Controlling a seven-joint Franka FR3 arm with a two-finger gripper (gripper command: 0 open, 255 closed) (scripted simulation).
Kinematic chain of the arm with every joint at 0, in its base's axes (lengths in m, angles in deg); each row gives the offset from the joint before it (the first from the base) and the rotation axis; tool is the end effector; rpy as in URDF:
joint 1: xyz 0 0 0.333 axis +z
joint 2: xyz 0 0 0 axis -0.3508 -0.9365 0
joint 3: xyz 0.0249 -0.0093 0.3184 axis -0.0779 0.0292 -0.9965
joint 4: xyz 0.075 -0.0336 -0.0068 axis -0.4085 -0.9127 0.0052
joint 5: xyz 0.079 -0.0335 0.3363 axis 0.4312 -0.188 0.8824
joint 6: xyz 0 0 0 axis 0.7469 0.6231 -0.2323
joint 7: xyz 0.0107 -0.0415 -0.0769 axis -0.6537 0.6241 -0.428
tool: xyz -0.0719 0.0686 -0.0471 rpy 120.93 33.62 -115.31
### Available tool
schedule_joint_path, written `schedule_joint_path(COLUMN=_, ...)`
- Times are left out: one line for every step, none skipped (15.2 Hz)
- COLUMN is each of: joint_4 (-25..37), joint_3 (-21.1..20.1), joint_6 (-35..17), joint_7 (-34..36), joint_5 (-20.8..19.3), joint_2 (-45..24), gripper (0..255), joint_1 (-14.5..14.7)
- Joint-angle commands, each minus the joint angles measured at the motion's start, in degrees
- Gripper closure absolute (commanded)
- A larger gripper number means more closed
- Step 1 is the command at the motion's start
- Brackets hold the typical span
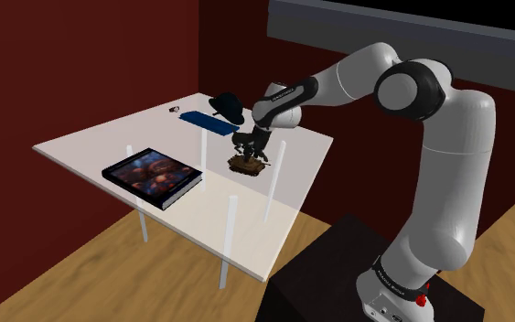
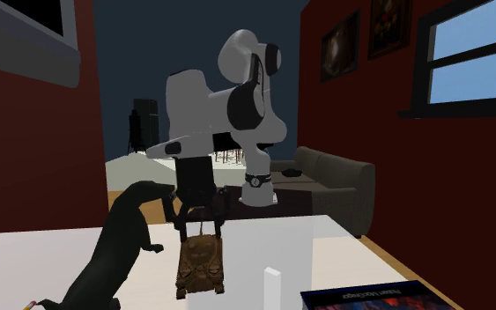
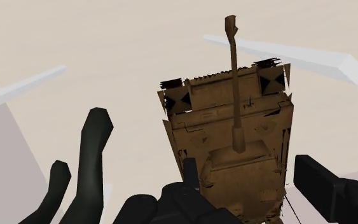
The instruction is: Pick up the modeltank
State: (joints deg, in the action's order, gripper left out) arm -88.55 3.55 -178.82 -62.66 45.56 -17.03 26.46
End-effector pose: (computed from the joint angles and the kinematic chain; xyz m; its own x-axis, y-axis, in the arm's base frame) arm 0.5956 -0.0065 0.3278 0.9653 0.2083 0.1572 0.2262 -0.9683 -0.1059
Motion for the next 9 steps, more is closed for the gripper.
schedule_joint_path(joint_4=0.3, joint_3=0.2, joint_6=1.2, joint_7=0.3, joint_5=-0.4, joint_2=0.9, gripper=255, joint_1=0.1)
schedule_joint_path(joint_4=0.5, joint_3=0.3, joint_6=1.8, joint_7=0.5, joint_5=-0.6, joint_2=1.4, gripper=255, joint_1=0.1)
schedule_joint_path(joint_4=0.6, joint_3=0.4, joint_6=2.4, joint_7=0.8, joint_5=-0.8, joint_2=1.8, gripper=255, joint_1=0.2)
schedule_joint_path(joint_4=0.8, joint_3=0.5, joint_6=3.0, joint_7=1.0, joint_5=-1.0, joint_2=2.3, gripper=255, joint_1=0.2)
schedule_joint_path(joint_4=1.0, joint_3=0.6, joint_6=3.6, joint_7=1.2, joint_5=-1.2, joint_2=2.7, gripper=255, joint_1=0.3)
schedule_joint_path(joint_4=1.2, joint_3=0.7, joint_6=4.2, joint_7=1.4, joint_5=-1.5, joint_2=3.2, gripper=255, joint_1=0.3)
schedule_joint_path(joint_4=1.4, joint_3=0.8, joint_6=4.8, joint_7=1.6, joint_5=-1.7, joint_2=3.6, gripper=255, joint_1=0.3)
schedule_joint_path(joint_4=1.6, joint_3=0.8, joint_6=5.5, joint_7=1.8, joint_5=-1.9, joint_2=4.0, gripper=255, joint_1=0.4)
schedule_joint_path(joint_4=1.9, joint_3=0.9, joint_6=6.1, joint_7=2.0, joint_5=-2.0, joint_2=4.4, gripper=255, joint_1=0.4)
